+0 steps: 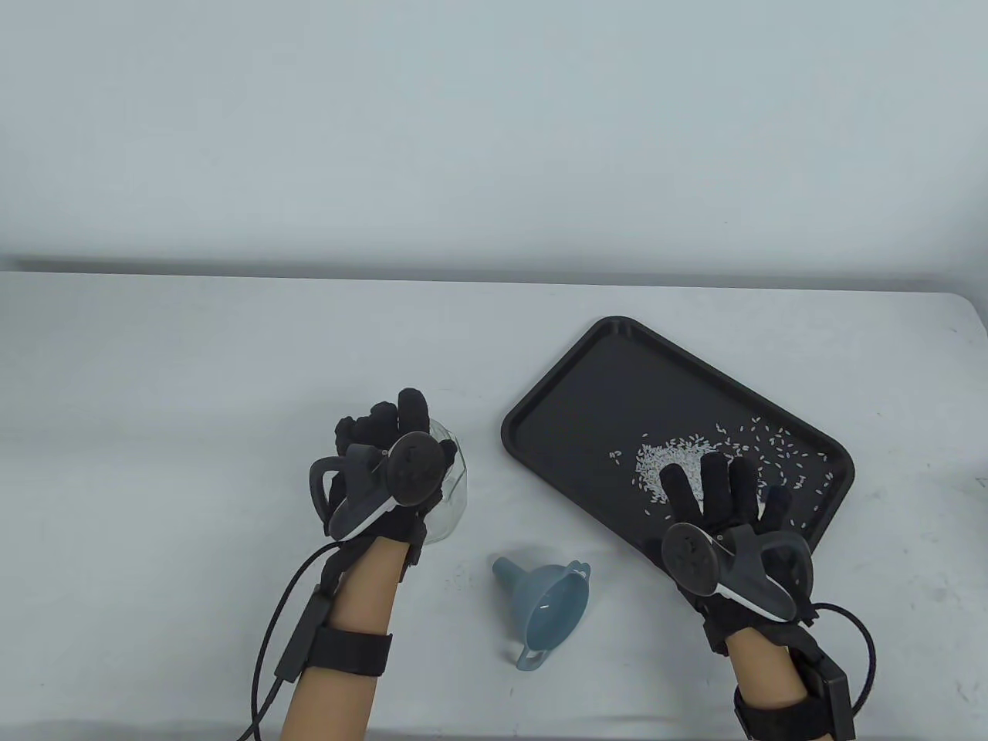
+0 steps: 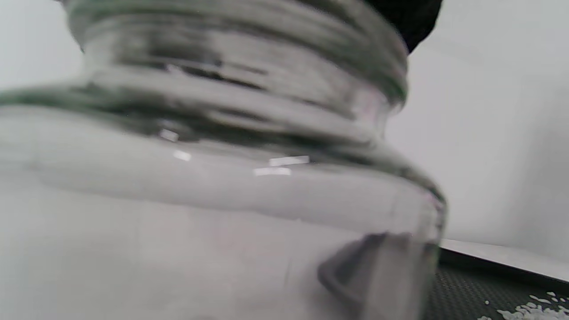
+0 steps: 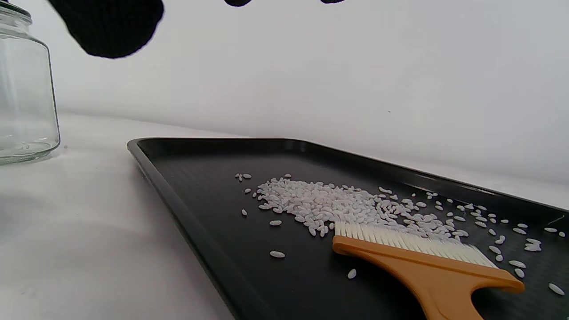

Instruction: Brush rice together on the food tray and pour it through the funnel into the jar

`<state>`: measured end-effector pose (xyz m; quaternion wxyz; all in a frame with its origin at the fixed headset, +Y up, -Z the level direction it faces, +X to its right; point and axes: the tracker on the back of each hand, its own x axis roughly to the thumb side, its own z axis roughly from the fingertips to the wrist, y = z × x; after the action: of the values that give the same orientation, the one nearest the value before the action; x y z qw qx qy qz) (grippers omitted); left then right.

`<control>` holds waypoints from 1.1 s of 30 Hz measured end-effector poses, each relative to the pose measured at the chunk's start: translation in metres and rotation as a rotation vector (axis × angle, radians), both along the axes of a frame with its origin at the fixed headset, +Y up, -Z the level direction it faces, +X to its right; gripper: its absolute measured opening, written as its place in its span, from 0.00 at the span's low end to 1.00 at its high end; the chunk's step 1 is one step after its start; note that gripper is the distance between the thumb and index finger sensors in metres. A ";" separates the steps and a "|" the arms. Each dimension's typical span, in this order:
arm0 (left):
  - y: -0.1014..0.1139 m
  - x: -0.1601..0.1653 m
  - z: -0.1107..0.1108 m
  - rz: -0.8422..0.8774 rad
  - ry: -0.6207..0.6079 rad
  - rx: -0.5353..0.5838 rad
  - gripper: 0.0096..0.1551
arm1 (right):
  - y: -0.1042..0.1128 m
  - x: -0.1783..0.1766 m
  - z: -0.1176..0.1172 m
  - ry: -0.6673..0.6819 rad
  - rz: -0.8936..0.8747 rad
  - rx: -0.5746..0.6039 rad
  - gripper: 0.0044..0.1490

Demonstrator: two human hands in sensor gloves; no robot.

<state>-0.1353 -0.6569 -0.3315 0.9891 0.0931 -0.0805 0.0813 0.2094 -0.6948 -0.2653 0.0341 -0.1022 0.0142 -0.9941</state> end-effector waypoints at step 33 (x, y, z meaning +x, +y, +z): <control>-0.085 -0.134 0.053 0.105 0.291 -0.206 0.48 | -0.008 -0.008 -0.001 0.006 0.056 -0.036 0.54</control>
<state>-0.2693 -0.7419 -0.2785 0.9890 0.0062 0.0773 0.1261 0.2014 -0.7033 -0.2661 0.0603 -0.1063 -0.0064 -0.9925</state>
